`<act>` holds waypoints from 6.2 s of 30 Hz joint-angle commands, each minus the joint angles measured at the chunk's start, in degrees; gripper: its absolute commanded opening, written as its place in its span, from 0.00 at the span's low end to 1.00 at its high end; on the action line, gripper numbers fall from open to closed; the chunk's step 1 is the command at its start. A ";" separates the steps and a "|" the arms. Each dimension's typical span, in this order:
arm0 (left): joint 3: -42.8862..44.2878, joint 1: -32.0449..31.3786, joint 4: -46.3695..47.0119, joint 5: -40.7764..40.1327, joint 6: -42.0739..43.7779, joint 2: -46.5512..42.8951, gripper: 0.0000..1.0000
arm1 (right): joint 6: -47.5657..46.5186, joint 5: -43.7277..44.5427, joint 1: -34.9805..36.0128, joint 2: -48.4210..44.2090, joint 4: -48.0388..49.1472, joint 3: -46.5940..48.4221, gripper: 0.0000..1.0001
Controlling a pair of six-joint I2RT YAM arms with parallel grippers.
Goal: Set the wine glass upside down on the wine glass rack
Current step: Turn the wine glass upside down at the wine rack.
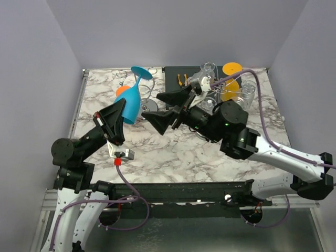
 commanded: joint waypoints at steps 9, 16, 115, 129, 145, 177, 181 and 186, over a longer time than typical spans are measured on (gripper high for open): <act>-10.21 -0.21 13.27 6.66 32.64 -6.46 0.00 | 13.53 7.86 -0.34 7.54 17.15 0.99 0.86; -10.72 -0.17 13.36 8.60 40.80 -5.89 0.00 | 15.21 8.60 -1.45 10.09 21.13 1.40 0.75; 10.69 -0.19 -19.08 0.78 20.80 9.21 0.00 | -14.79 -9.63 -4.71 14.80 6.17 2.94 0.43; 19.30 0.17 -16.19 -17.10 21.64 22.75 0.00 | -13.79 -5.07 -4.66 -1.60 -1.24 -12.65 0.82; 28.15 1.65 -6.87 -25.30 9.52 31.31 0.00 | -11.38 -7.15 -26.76 14.85 -17.19 19.12 0.82; 23.28 22.51 7.99 -11.99 24.29 49.74 0.00 | 11.69 2.59 -77.03 -3.40 -7.04 -18.15 0.87; 23.64 22.51 9.67 -10.59 26.23 53.23 0.00 | 11.92 2.60 -77.04 -6.11 -7.03 -22.54 0.87; 25.40 22.42 9.98 -7.82 25.88 56.97 0.00 | 12.55 2.18 -77.05 -9.62 -7.04 -27.86 0.88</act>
